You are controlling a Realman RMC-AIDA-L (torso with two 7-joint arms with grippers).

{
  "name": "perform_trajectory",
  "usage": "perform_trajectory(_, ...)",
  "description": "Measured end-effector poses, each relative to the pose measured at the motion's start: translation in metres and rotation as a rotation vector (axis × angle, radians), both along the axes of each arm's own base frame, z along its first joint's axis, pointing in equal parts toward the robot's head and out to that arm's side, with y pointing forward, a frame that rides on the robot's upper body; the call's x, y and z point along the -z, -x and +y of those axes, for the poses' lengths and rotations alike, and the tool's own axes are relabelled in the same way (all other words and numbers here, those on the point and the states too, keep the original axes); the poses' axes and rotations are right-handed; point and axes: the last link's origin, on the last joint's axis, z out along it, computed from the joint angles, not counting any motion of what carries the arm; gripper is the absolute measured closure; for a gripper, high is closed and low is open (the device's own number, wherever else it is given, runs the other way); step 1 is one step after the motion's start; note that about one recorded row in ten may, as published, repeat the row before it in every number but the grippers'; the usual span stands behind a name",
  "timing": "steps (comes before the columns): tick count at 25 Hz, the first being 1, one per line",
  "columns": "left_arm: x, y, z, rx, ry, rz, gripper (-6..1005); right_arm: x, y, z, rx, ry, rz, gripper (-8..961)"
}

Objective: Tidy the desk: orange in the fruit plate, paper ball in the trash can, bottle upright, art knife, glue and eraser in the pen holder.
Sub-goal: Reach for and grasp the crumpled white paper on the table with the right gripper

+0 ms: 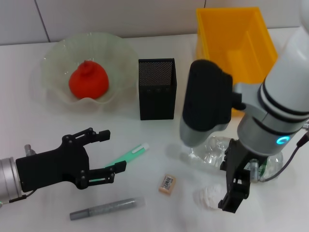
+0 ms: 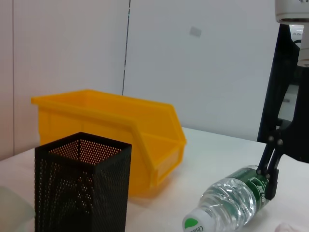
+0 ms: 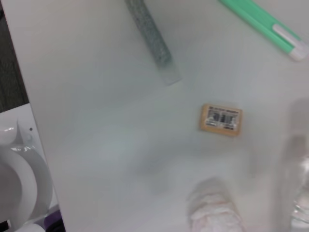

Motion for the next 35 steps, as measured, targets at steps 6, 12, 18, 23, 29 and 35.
perform_trajectory(6, 0.003, 0.001, -0.001, -0.002, 0.009, 0.005, 133, 0.014, -0.004, -0.005, -0.013, 0.017, -0.018, 157)
perform_trajectory(12, 0.003, 0.001, -0.002, -0.001, 0.011, 0.008, 133, 0.022, -0.01, -0.003, -0.006, 0.014, -0.02, 173)
perform_trajectory(18, 0.003, 0.001, -0.002, -0.001, 0.011, 0.008, 133, 0.027, -0.015, 0.0, 0.002, 0.007, -0.019, 190)
perform_trajectory(23, 0.003, 0.001, -0.002, -0.001, 0.012, 0.008, 133, 0.031, -0.018, 0.001, 0.005, 0.007, -0.023, 204)
perform_trajectory(29, 0.003, 0.001, -0.002, 0.001, 0.014, 0.008, 133, 0.035, -0.022, 0.002, 0.016, 0.007, -0.032, 220)
perform_trajectory(35, 0.004, 0.001, -0.003, 0.001, 0.018, 0.007, 133, 0.04, -0.026, 0.0, 0.013, 0.026, -0.056, 355)
